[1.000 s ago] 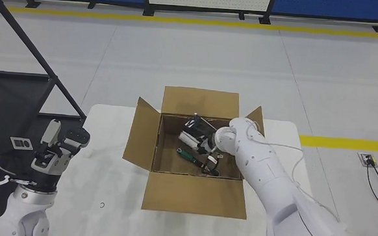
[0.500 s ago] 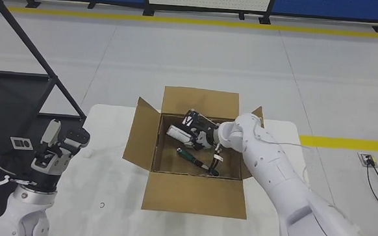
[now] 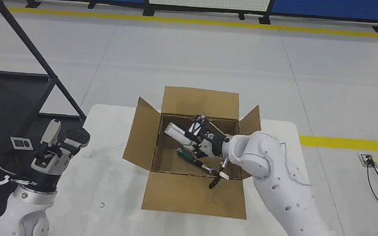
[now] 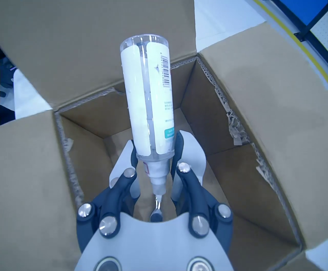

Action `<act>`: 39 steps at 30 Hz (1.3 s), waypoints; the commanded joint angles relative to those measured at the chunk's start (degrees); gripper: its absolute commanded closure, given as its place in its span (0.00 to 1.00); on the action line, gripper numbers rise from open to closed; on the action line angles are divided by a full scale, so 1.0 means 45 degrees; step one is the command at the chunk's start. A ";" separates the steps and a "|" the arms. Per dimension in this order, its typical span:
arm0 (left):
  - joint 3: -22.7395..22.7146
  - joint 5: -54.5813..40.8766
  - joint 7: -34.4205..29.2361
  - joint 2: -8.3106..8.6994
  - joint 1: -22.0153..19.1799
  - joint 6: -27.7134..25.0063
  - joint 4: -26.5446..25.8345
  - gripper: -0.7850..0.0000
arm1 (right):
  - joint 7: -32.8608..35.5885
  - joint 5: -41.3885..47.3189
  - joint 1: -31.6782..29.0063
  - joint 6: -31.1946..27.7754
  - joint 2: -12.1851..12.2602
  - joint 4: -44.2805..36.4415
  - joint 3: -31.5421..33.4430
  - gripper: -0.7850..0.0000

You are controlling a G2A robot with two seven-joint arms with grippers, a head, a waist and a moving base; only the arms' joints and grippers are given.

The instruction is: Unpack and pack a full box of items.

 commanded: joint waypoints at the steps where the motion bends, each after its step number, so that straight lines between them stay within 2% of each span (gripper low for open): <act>1: 0.0000 0.0000 -0.0001 0.0000 0.0000 0.0000 0.0000 0.00 | 0.0633 0.0167 -0.0933 0.0436 0.0155 -0.1800 0.0537 1.00; 4: 0.0000 0.0000 -0.0001 0.0000 0.0000 0.0000 0.0000 0.00 | 0.0885 0.0449 -0.1607 0.1151 0.0265 -0.2935 0.0944 1.00; 8: 0.0000 0.0000 -0.0001 0.0000 0.0000 0.0000 0.0000 0.00 | 0.0380 0.0841 -0.2073 0.2104 0.0329 -0.3546 0.1464 1.00; 15: 0.0000 0.0000 -0.0001 0.0000 0.0000 0.0000 0.0000 0.00 | 0.0120 0.0840 -0.3161 0.4996 0.0449 -0.5440 0.2631 1.00; 22: 0.0000 0.0000 -0.0001 0.0000 0.0000 0.0000 0.0000 0.00 | -0.0856 0.1270 -0.5570 0.7313 0.0658 -0.8531 0.5140 1.00; 27: 0.0000 0.0000 -0.0001 0.0000 0.0000 0.0000 0.0000 0.00 | -0.0505 0.1368 -0.7132 0.8546 0.0791 -1.0234 0.6961 1.00; 32: 0.0000 0.0000 -0.0001 0.0000 0.0000 0.0000 0.0000 0.00 | 0.0382 0.0758 -0.8069 0.9817 0.0904 -1.0077 0.8299 1.00; 33: 0.0000 0.0000 -0.0001 0.0000 0.0000 0.0000 0.0000 0.00 | 0.0552 0.0791 -0.8165 0.9724 0.0925 -0.9869 0.8367 1.00; 39: 0.0000 0.0000 -0.0001 0.0000 0.0000 0.0000 0.0000 0.00 | 0.1451 0.0888 -0.7866 0.9761 0.1040 -0.6851 0.8678 1.00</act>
